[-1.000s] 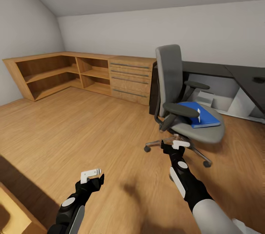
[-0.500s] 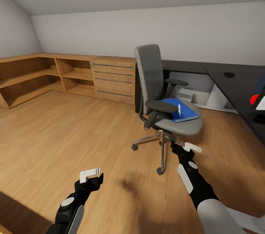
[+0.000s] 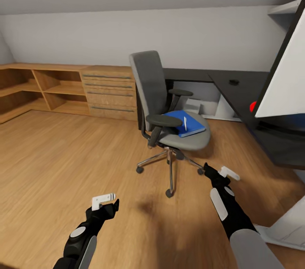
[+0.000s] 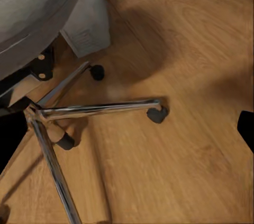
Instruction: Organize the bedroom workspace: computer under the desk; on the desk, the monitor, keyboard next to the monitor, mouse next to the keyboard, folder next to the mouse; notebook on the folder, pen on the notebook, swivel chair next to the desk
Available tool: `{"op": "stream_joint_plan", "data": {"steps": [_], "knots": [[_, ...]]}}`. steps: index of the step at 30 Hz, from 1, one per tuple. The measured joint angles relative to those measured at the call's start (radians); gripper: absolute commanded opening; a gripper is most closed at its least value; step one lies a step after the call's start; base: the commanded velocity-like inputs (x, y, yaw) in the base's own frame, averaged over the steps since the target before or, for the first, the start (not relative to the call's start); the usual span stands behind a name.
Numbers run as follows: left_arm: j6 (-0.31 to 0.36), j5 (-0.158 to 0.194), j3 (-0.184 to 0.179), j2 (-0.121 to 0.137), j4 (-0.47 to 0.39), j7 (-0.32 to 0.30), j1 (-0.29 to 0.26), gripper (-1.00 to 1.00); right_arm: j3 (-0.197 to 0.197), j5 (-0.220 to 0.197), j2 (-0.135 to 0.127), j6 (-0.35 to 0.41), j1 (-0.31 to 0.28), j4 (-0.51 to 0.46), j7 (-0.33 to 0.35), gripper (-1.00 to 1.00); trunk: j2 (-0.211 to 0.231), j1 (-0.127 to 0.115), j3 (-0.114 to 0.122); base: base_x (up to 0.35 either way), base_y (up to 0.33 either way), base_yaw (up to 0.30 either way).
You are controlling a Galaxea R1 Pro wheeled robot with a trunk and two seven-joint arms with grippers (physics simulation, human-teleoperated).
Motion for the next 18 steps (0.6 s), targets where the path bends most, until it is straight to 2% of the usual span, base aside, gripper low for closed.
{"op": "stream_joint_plan", "data": {"steps": [2,4,8,10,13,16,18], "knots": [[0.0,0.0,0.0,0.0,0.0,0.0,0.0,1.0,-0.01,-0.002,0.0,0.002,0.0,0.0,0.001,1.0,0.0,0.0,0.0,0.0,0.0,-0.224],[0.0,0.0,0.0,0.0,0.0,0.0,0.0,1.0,-0.046,-0.005,0.001,0.004,0.0,0.0,0.002,1.0,0.0,0.0,0.0,0.0,0.0,-0.079],[0.0,0.0,-0.001,-0.001,0.001,0.0,0.0,1.0,-0.065,-0.017,0.005,0.004,0.0,-0.001,0.003,1.0,0.0,0.0,0.0,0.0,0.0,-0.023],[0.0,0.0,-0.001,-0.001,0.002,0.001,0.0,1.0,-0.066,-0.06,0.007,0.004,0.0,0.0,0.0,1.0,0.0,0.0,0.0,0.0,0.0,-0.005],[0.0,0.001,-0.001,-0.001,0.003,0.001,0.0,1.0,-0.065,-0.172,0.008,-0.002,-0.003,0.006,-0.002,1.0,0.0,0.0,0.0,0.0,0.0,-0.002],[0.0,0.001,-0.001,-0.001,0.003,0.001,0.0,1.0,-0.065,-0.244,0.006,-0.015,-0.015,0.019,-0.002,1.0,0.0,0.0,0.0,0.0,0.0,0.0],[0.0,0.001,0.0,-0.001,0.003,0.002,0.0,1.0,-0.065,-0.264,0.005,-0.024,-0.038,0.026,-0.002,1.0,0.0,0.0,0.0,0.0,0.0,0.0]]}}
